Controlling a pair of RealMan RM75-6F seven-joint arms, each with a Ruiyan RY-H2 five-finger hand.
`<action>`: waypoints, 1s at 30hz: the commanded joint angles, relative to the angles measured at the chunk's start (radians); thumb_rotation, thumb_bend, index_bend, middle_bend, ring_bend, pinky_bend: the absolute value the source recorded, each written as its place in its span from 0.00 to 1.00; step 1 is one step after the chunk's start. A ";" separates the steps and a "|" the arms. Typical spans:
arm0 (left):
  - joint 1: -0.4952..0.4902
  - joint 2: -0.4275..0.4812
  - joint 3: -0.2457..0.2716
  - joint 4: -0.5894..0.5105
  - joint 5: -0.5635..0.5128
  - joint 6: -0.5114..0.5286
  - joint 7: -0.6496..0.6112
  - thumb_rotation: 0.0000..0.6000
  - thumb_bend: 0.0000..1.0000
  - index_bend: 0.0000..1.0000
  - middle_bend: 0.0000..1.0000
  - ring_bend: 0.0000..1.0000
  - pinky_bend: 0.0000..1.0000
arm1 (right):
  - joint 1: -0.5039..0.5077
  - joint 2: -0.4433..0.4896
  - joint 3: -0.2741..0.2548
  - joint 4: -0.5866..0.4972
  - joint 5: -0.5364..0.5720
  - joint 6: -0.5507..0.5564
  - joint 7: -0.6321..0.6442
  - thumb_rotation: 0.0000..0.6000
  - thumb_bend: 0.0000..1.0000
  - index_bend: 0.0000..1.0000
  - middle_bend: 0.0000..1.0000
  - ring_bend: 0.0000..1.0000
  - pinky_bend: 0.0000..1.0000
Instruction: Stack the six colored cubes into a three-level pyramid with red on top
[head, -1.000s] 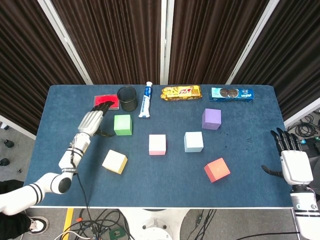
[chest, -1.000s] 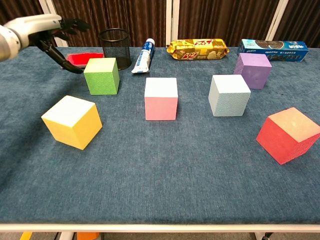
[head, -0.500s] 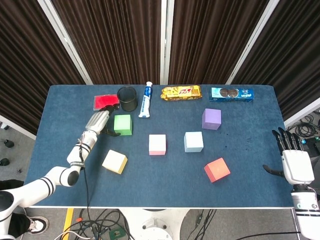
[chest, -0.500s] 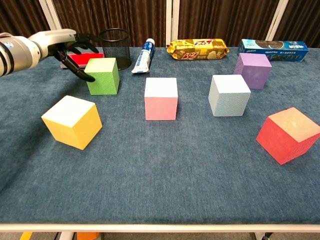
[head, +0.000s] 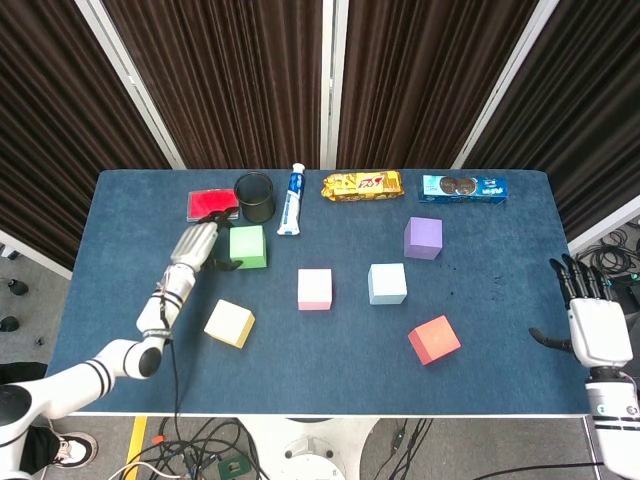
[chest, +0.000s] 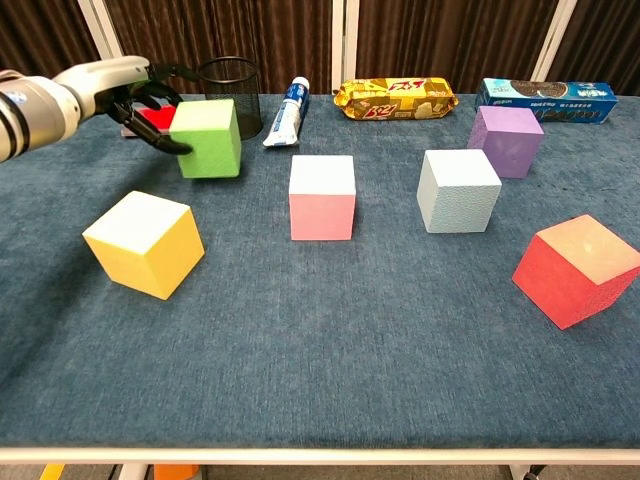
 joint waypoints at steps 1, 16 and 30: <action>0.074 0.070 0.011 -0.186 0.012 0.123 0.042 1.00 0.30 0.09 0.52 0.07 0.14 | 0.006 0.004 0.006 0.006 0.000 -0.004 0.004 1.00 0.00 0.00 0.00 0.00 0.00; 0.139 0.095 0.090 -0.459 -0.008 0.236 0.236 1.00 0.30 0.09 0.53 0.08 0.14 | 0.004 0.045 0.023 -0.028 -0.032 0.043 0.039 1.00 0.00 0.00 0.00 0.00 0.00; 0.111 0.005 0.085 -0.312 0.047 0.191 0.154 1.00 0.30 0.09 0.54 0.09 0.14 | -0.002 0.045 0.018 -0.031 -0.015 0.040 0.031 1.00 0.00 0.00 0.00 0.00 0.00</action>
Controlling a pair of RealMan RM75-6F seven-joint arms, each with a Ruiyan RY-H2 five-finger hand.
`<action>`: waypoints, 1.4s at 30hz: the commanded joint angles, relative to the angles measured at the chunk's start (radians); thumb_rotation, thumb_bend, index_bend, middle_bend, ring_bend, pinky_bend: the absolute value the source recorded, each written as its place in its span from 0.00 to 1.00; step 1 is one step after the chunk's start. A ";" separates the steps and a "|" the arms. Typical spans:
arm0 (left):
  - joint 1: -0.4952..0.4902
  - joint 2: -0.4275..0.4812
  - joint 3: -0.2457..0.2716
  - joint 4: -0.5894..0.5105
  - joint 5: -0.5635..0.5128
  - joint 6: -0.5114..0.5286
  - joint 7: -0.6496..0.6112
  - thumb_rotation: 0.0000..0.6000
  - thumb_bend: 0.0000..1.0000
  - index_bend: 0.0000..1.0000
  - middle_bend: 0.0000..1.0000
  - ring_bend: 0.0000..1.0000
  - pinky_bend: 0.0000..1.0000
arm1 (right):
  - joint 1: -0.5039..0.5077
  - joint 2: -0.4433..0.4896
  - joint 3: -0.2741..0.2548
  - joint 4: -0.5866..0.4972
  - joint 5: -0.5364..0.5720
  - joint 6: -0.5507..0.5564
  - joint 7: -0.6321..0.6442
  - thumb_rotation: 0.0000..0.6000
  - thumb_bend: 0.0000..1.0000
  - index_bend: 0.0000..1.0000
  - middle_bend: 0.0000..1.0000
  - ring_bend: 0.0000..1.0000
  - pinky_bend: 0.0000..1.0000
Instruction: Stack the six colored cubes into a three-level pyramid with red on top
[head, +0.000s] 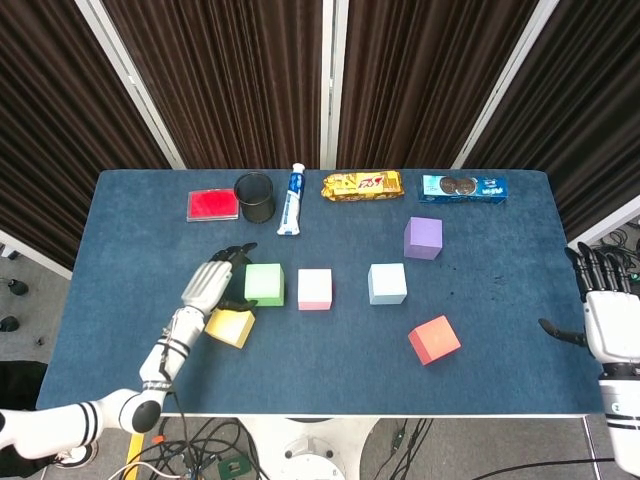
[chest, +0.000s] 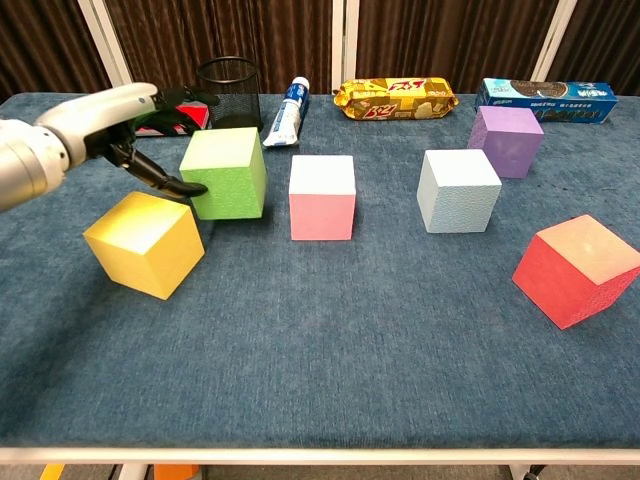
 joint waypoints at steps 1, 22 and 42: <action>-0.007 -0.015 -0.002 0.018 0.005 -0.011 -0.013 1.00 0.30 0.09 0.54 0.09 0.14 | 0.003 -0.003 -0.001 0.002 0.000 -0.004 -0.003 1.00 0.00 0.00 0.00 0.00 0.00; -0.014 -0.053 0.001 0.047 0.025 -0.007 0.012 1.00 0.29 0.09 0.54 0.09 0.13 | 0.006 -0.012 -0.006 0.009 0.004 -0.012 -0.004 1.00 0.00 0.00 0.00 0.00 0.00; -0.023 -0.098 -0.005 0.093 0.001 -0.020 0.036 1.00 0.29 0.09 0.54 0.09 0.13 | 0.002 -0.013 -0.010 0.021 0.006 -0.014 0.009 1.00 0.00 0.00 0.00 0.00 0.00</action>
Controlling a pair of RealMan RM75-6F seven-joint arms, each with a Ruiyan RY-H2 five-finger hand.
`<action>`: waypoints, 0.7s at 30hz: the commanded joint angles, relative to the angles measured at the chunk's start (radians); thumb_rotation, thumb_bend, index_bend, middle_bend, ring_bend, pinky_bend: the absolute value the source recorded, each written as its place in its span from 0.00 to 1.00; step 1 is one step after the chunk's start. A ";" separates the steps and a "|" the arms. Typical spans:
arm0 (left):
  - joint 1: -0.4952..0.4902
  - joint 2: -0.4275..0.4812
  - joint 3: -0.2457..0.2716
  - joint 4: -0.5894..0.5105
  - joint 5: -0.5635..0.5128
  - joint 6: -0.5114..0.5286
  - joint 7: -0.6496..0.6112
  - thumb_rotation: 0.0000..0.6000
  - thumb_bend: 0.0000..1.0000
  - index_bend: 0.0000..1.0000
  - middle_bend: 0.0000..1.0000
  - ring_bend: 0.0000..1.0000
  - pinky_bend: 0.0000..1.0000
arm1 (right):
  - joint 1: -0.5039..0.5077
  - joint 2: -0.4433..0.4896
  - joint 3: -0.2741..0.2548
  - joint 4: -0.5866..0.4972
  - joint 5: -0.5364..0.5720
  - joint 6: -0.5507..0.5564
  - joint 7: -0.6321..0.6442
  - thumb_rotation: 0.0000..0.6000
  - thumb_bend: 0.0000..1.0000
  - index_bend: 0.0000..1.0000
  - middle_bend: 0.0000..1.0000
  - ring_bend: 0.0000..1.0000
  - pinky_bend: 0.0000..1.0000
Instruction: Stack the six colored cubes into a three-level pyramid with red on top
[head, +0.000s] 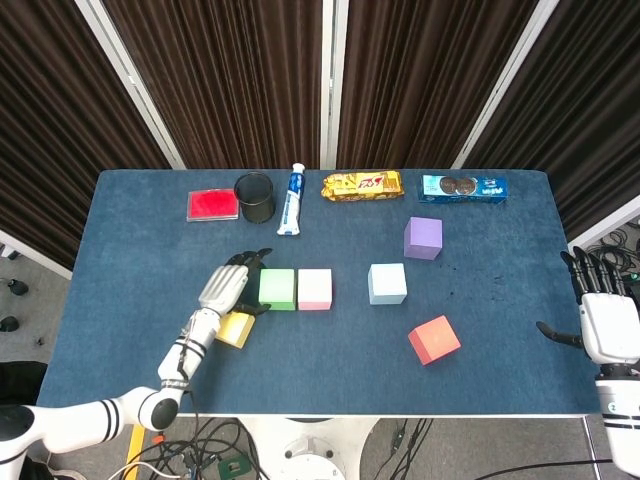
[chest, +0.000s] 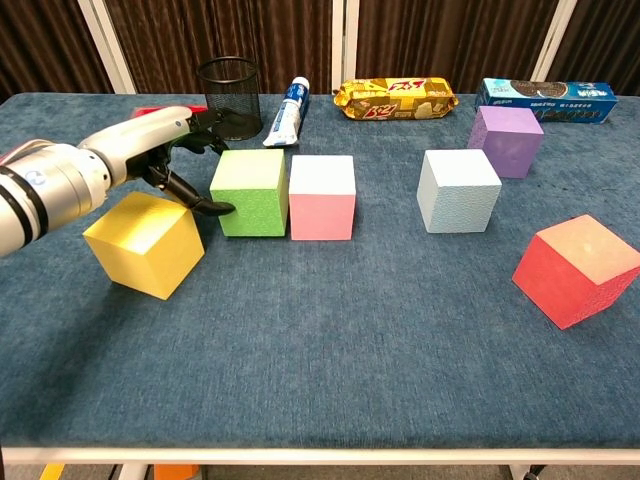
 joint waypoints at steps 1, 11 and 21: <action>0.001 -0.002 0.001 0.003 -0.001 -0.001 -0.001 1.00 0.29 0.09 0.54 0.09 0.13 | 0.000 0.000 0.000 0.000 0.000 0.000 0.000 1.00 0.00 0.00 0.00 0.00 0.00; 0.003 -0.015 0.008 0.025 0.015 -0.001 -0.004 1.00 0.29 0.09 0.54 0.09 0.13 | 0.002 -0.001 -0.001 0.000 0.001 -0.005 -0.004 1.00 0.00 0.00 0.00 0.00 0.00; -0.004 -0.022 0.003 0.040 0.021 -0.017 -0.012 1.00 0.29 0.09 0.54 0.09 0.13 | 0.002 0.000 0.001 0.006 0.009 -0.009 0.002 1.00 0.00 0.00 0.00 0.00 0.00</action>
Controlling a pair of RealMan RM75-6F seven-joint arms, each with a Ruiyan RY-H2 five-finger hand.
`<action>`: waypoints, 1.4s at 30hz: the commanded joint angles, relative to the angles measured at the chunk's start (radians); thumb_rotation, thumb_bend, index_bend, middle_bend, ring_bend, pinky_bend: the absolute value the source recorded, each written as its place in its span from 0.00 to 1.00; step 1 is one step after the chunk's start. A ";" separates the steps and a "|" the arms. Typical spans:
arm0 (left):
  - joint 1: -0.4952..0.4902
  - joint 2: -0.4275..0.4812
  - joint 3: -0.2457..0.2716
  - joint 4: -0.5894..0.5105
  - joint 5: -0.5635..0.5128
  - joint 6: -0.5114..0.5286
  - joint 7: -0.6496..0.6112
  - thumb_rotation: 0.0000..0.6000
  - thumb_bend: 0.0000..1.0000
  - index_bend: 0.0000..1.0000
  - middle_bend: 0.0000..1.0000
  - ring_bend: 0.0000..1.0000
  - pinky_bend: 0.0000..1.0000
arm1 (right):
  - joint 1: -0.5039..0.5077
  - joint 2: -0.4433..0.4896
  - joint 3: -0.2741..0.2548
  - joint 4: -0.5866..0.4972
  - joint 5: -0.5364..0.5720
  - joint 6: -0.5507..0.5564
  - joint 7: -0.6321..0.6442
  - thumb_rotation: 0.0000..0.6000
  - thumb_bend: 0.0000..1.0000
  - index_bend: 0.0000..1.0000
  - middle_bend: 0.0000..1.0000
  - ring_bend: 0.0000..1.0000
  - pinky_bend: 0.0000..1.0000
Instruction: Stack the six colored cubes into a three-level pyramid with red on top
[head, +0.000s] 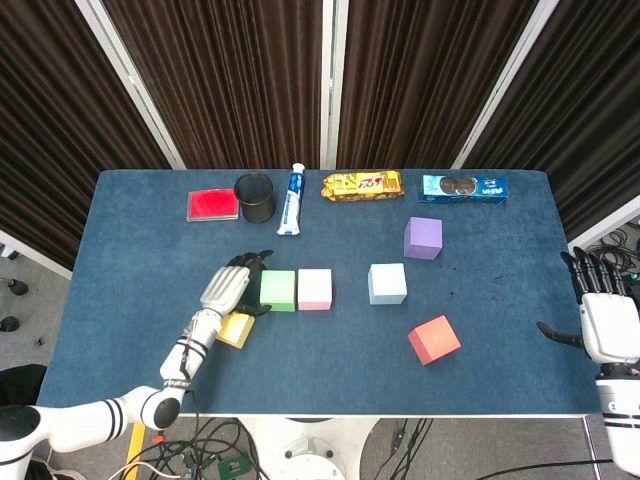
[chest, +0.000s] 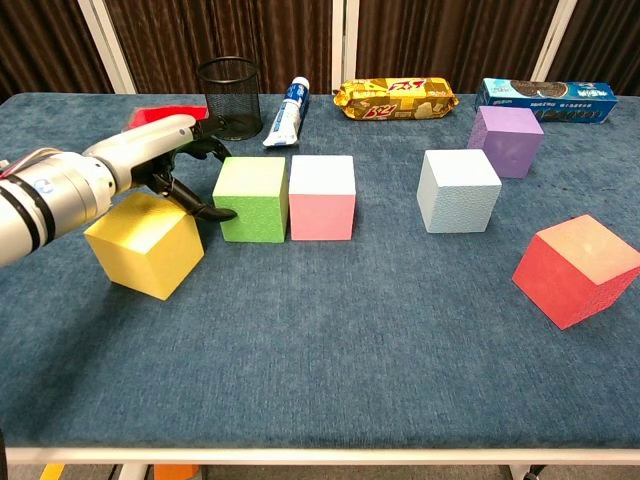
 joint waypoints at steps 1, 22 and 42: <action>-0.001 0.000 0.000 -0.001 0.003 -0.002 0.000 1.00 0.29 0.09 0.53 0.09 0.13 | 0.000 0.000 0.000 0.001 0.000 0.001 0.002 1.00 0.00 0.00 0.00 0.00 0.00; 0.002 0.011 0.004 -0.001 0.019 -0.020 -0.030 1.00 0.25 0.09 0.22 0.09 0.12 | 0.000 0.000 -0.001 0.001 0.002 -0.004 0.003 1.00 0.00 0.00 0.00 0.00 0.00; 0.013 0.045 0.009 -0.063 0.053 0.002 -0.050 1.00 0.24 0.08 0.17 0.08 0.12 | -0.002 0.006 -0.002 -0.007 -0.004 0.001 0.003 1.00 0.00 0.00 0.00 0.00 0.00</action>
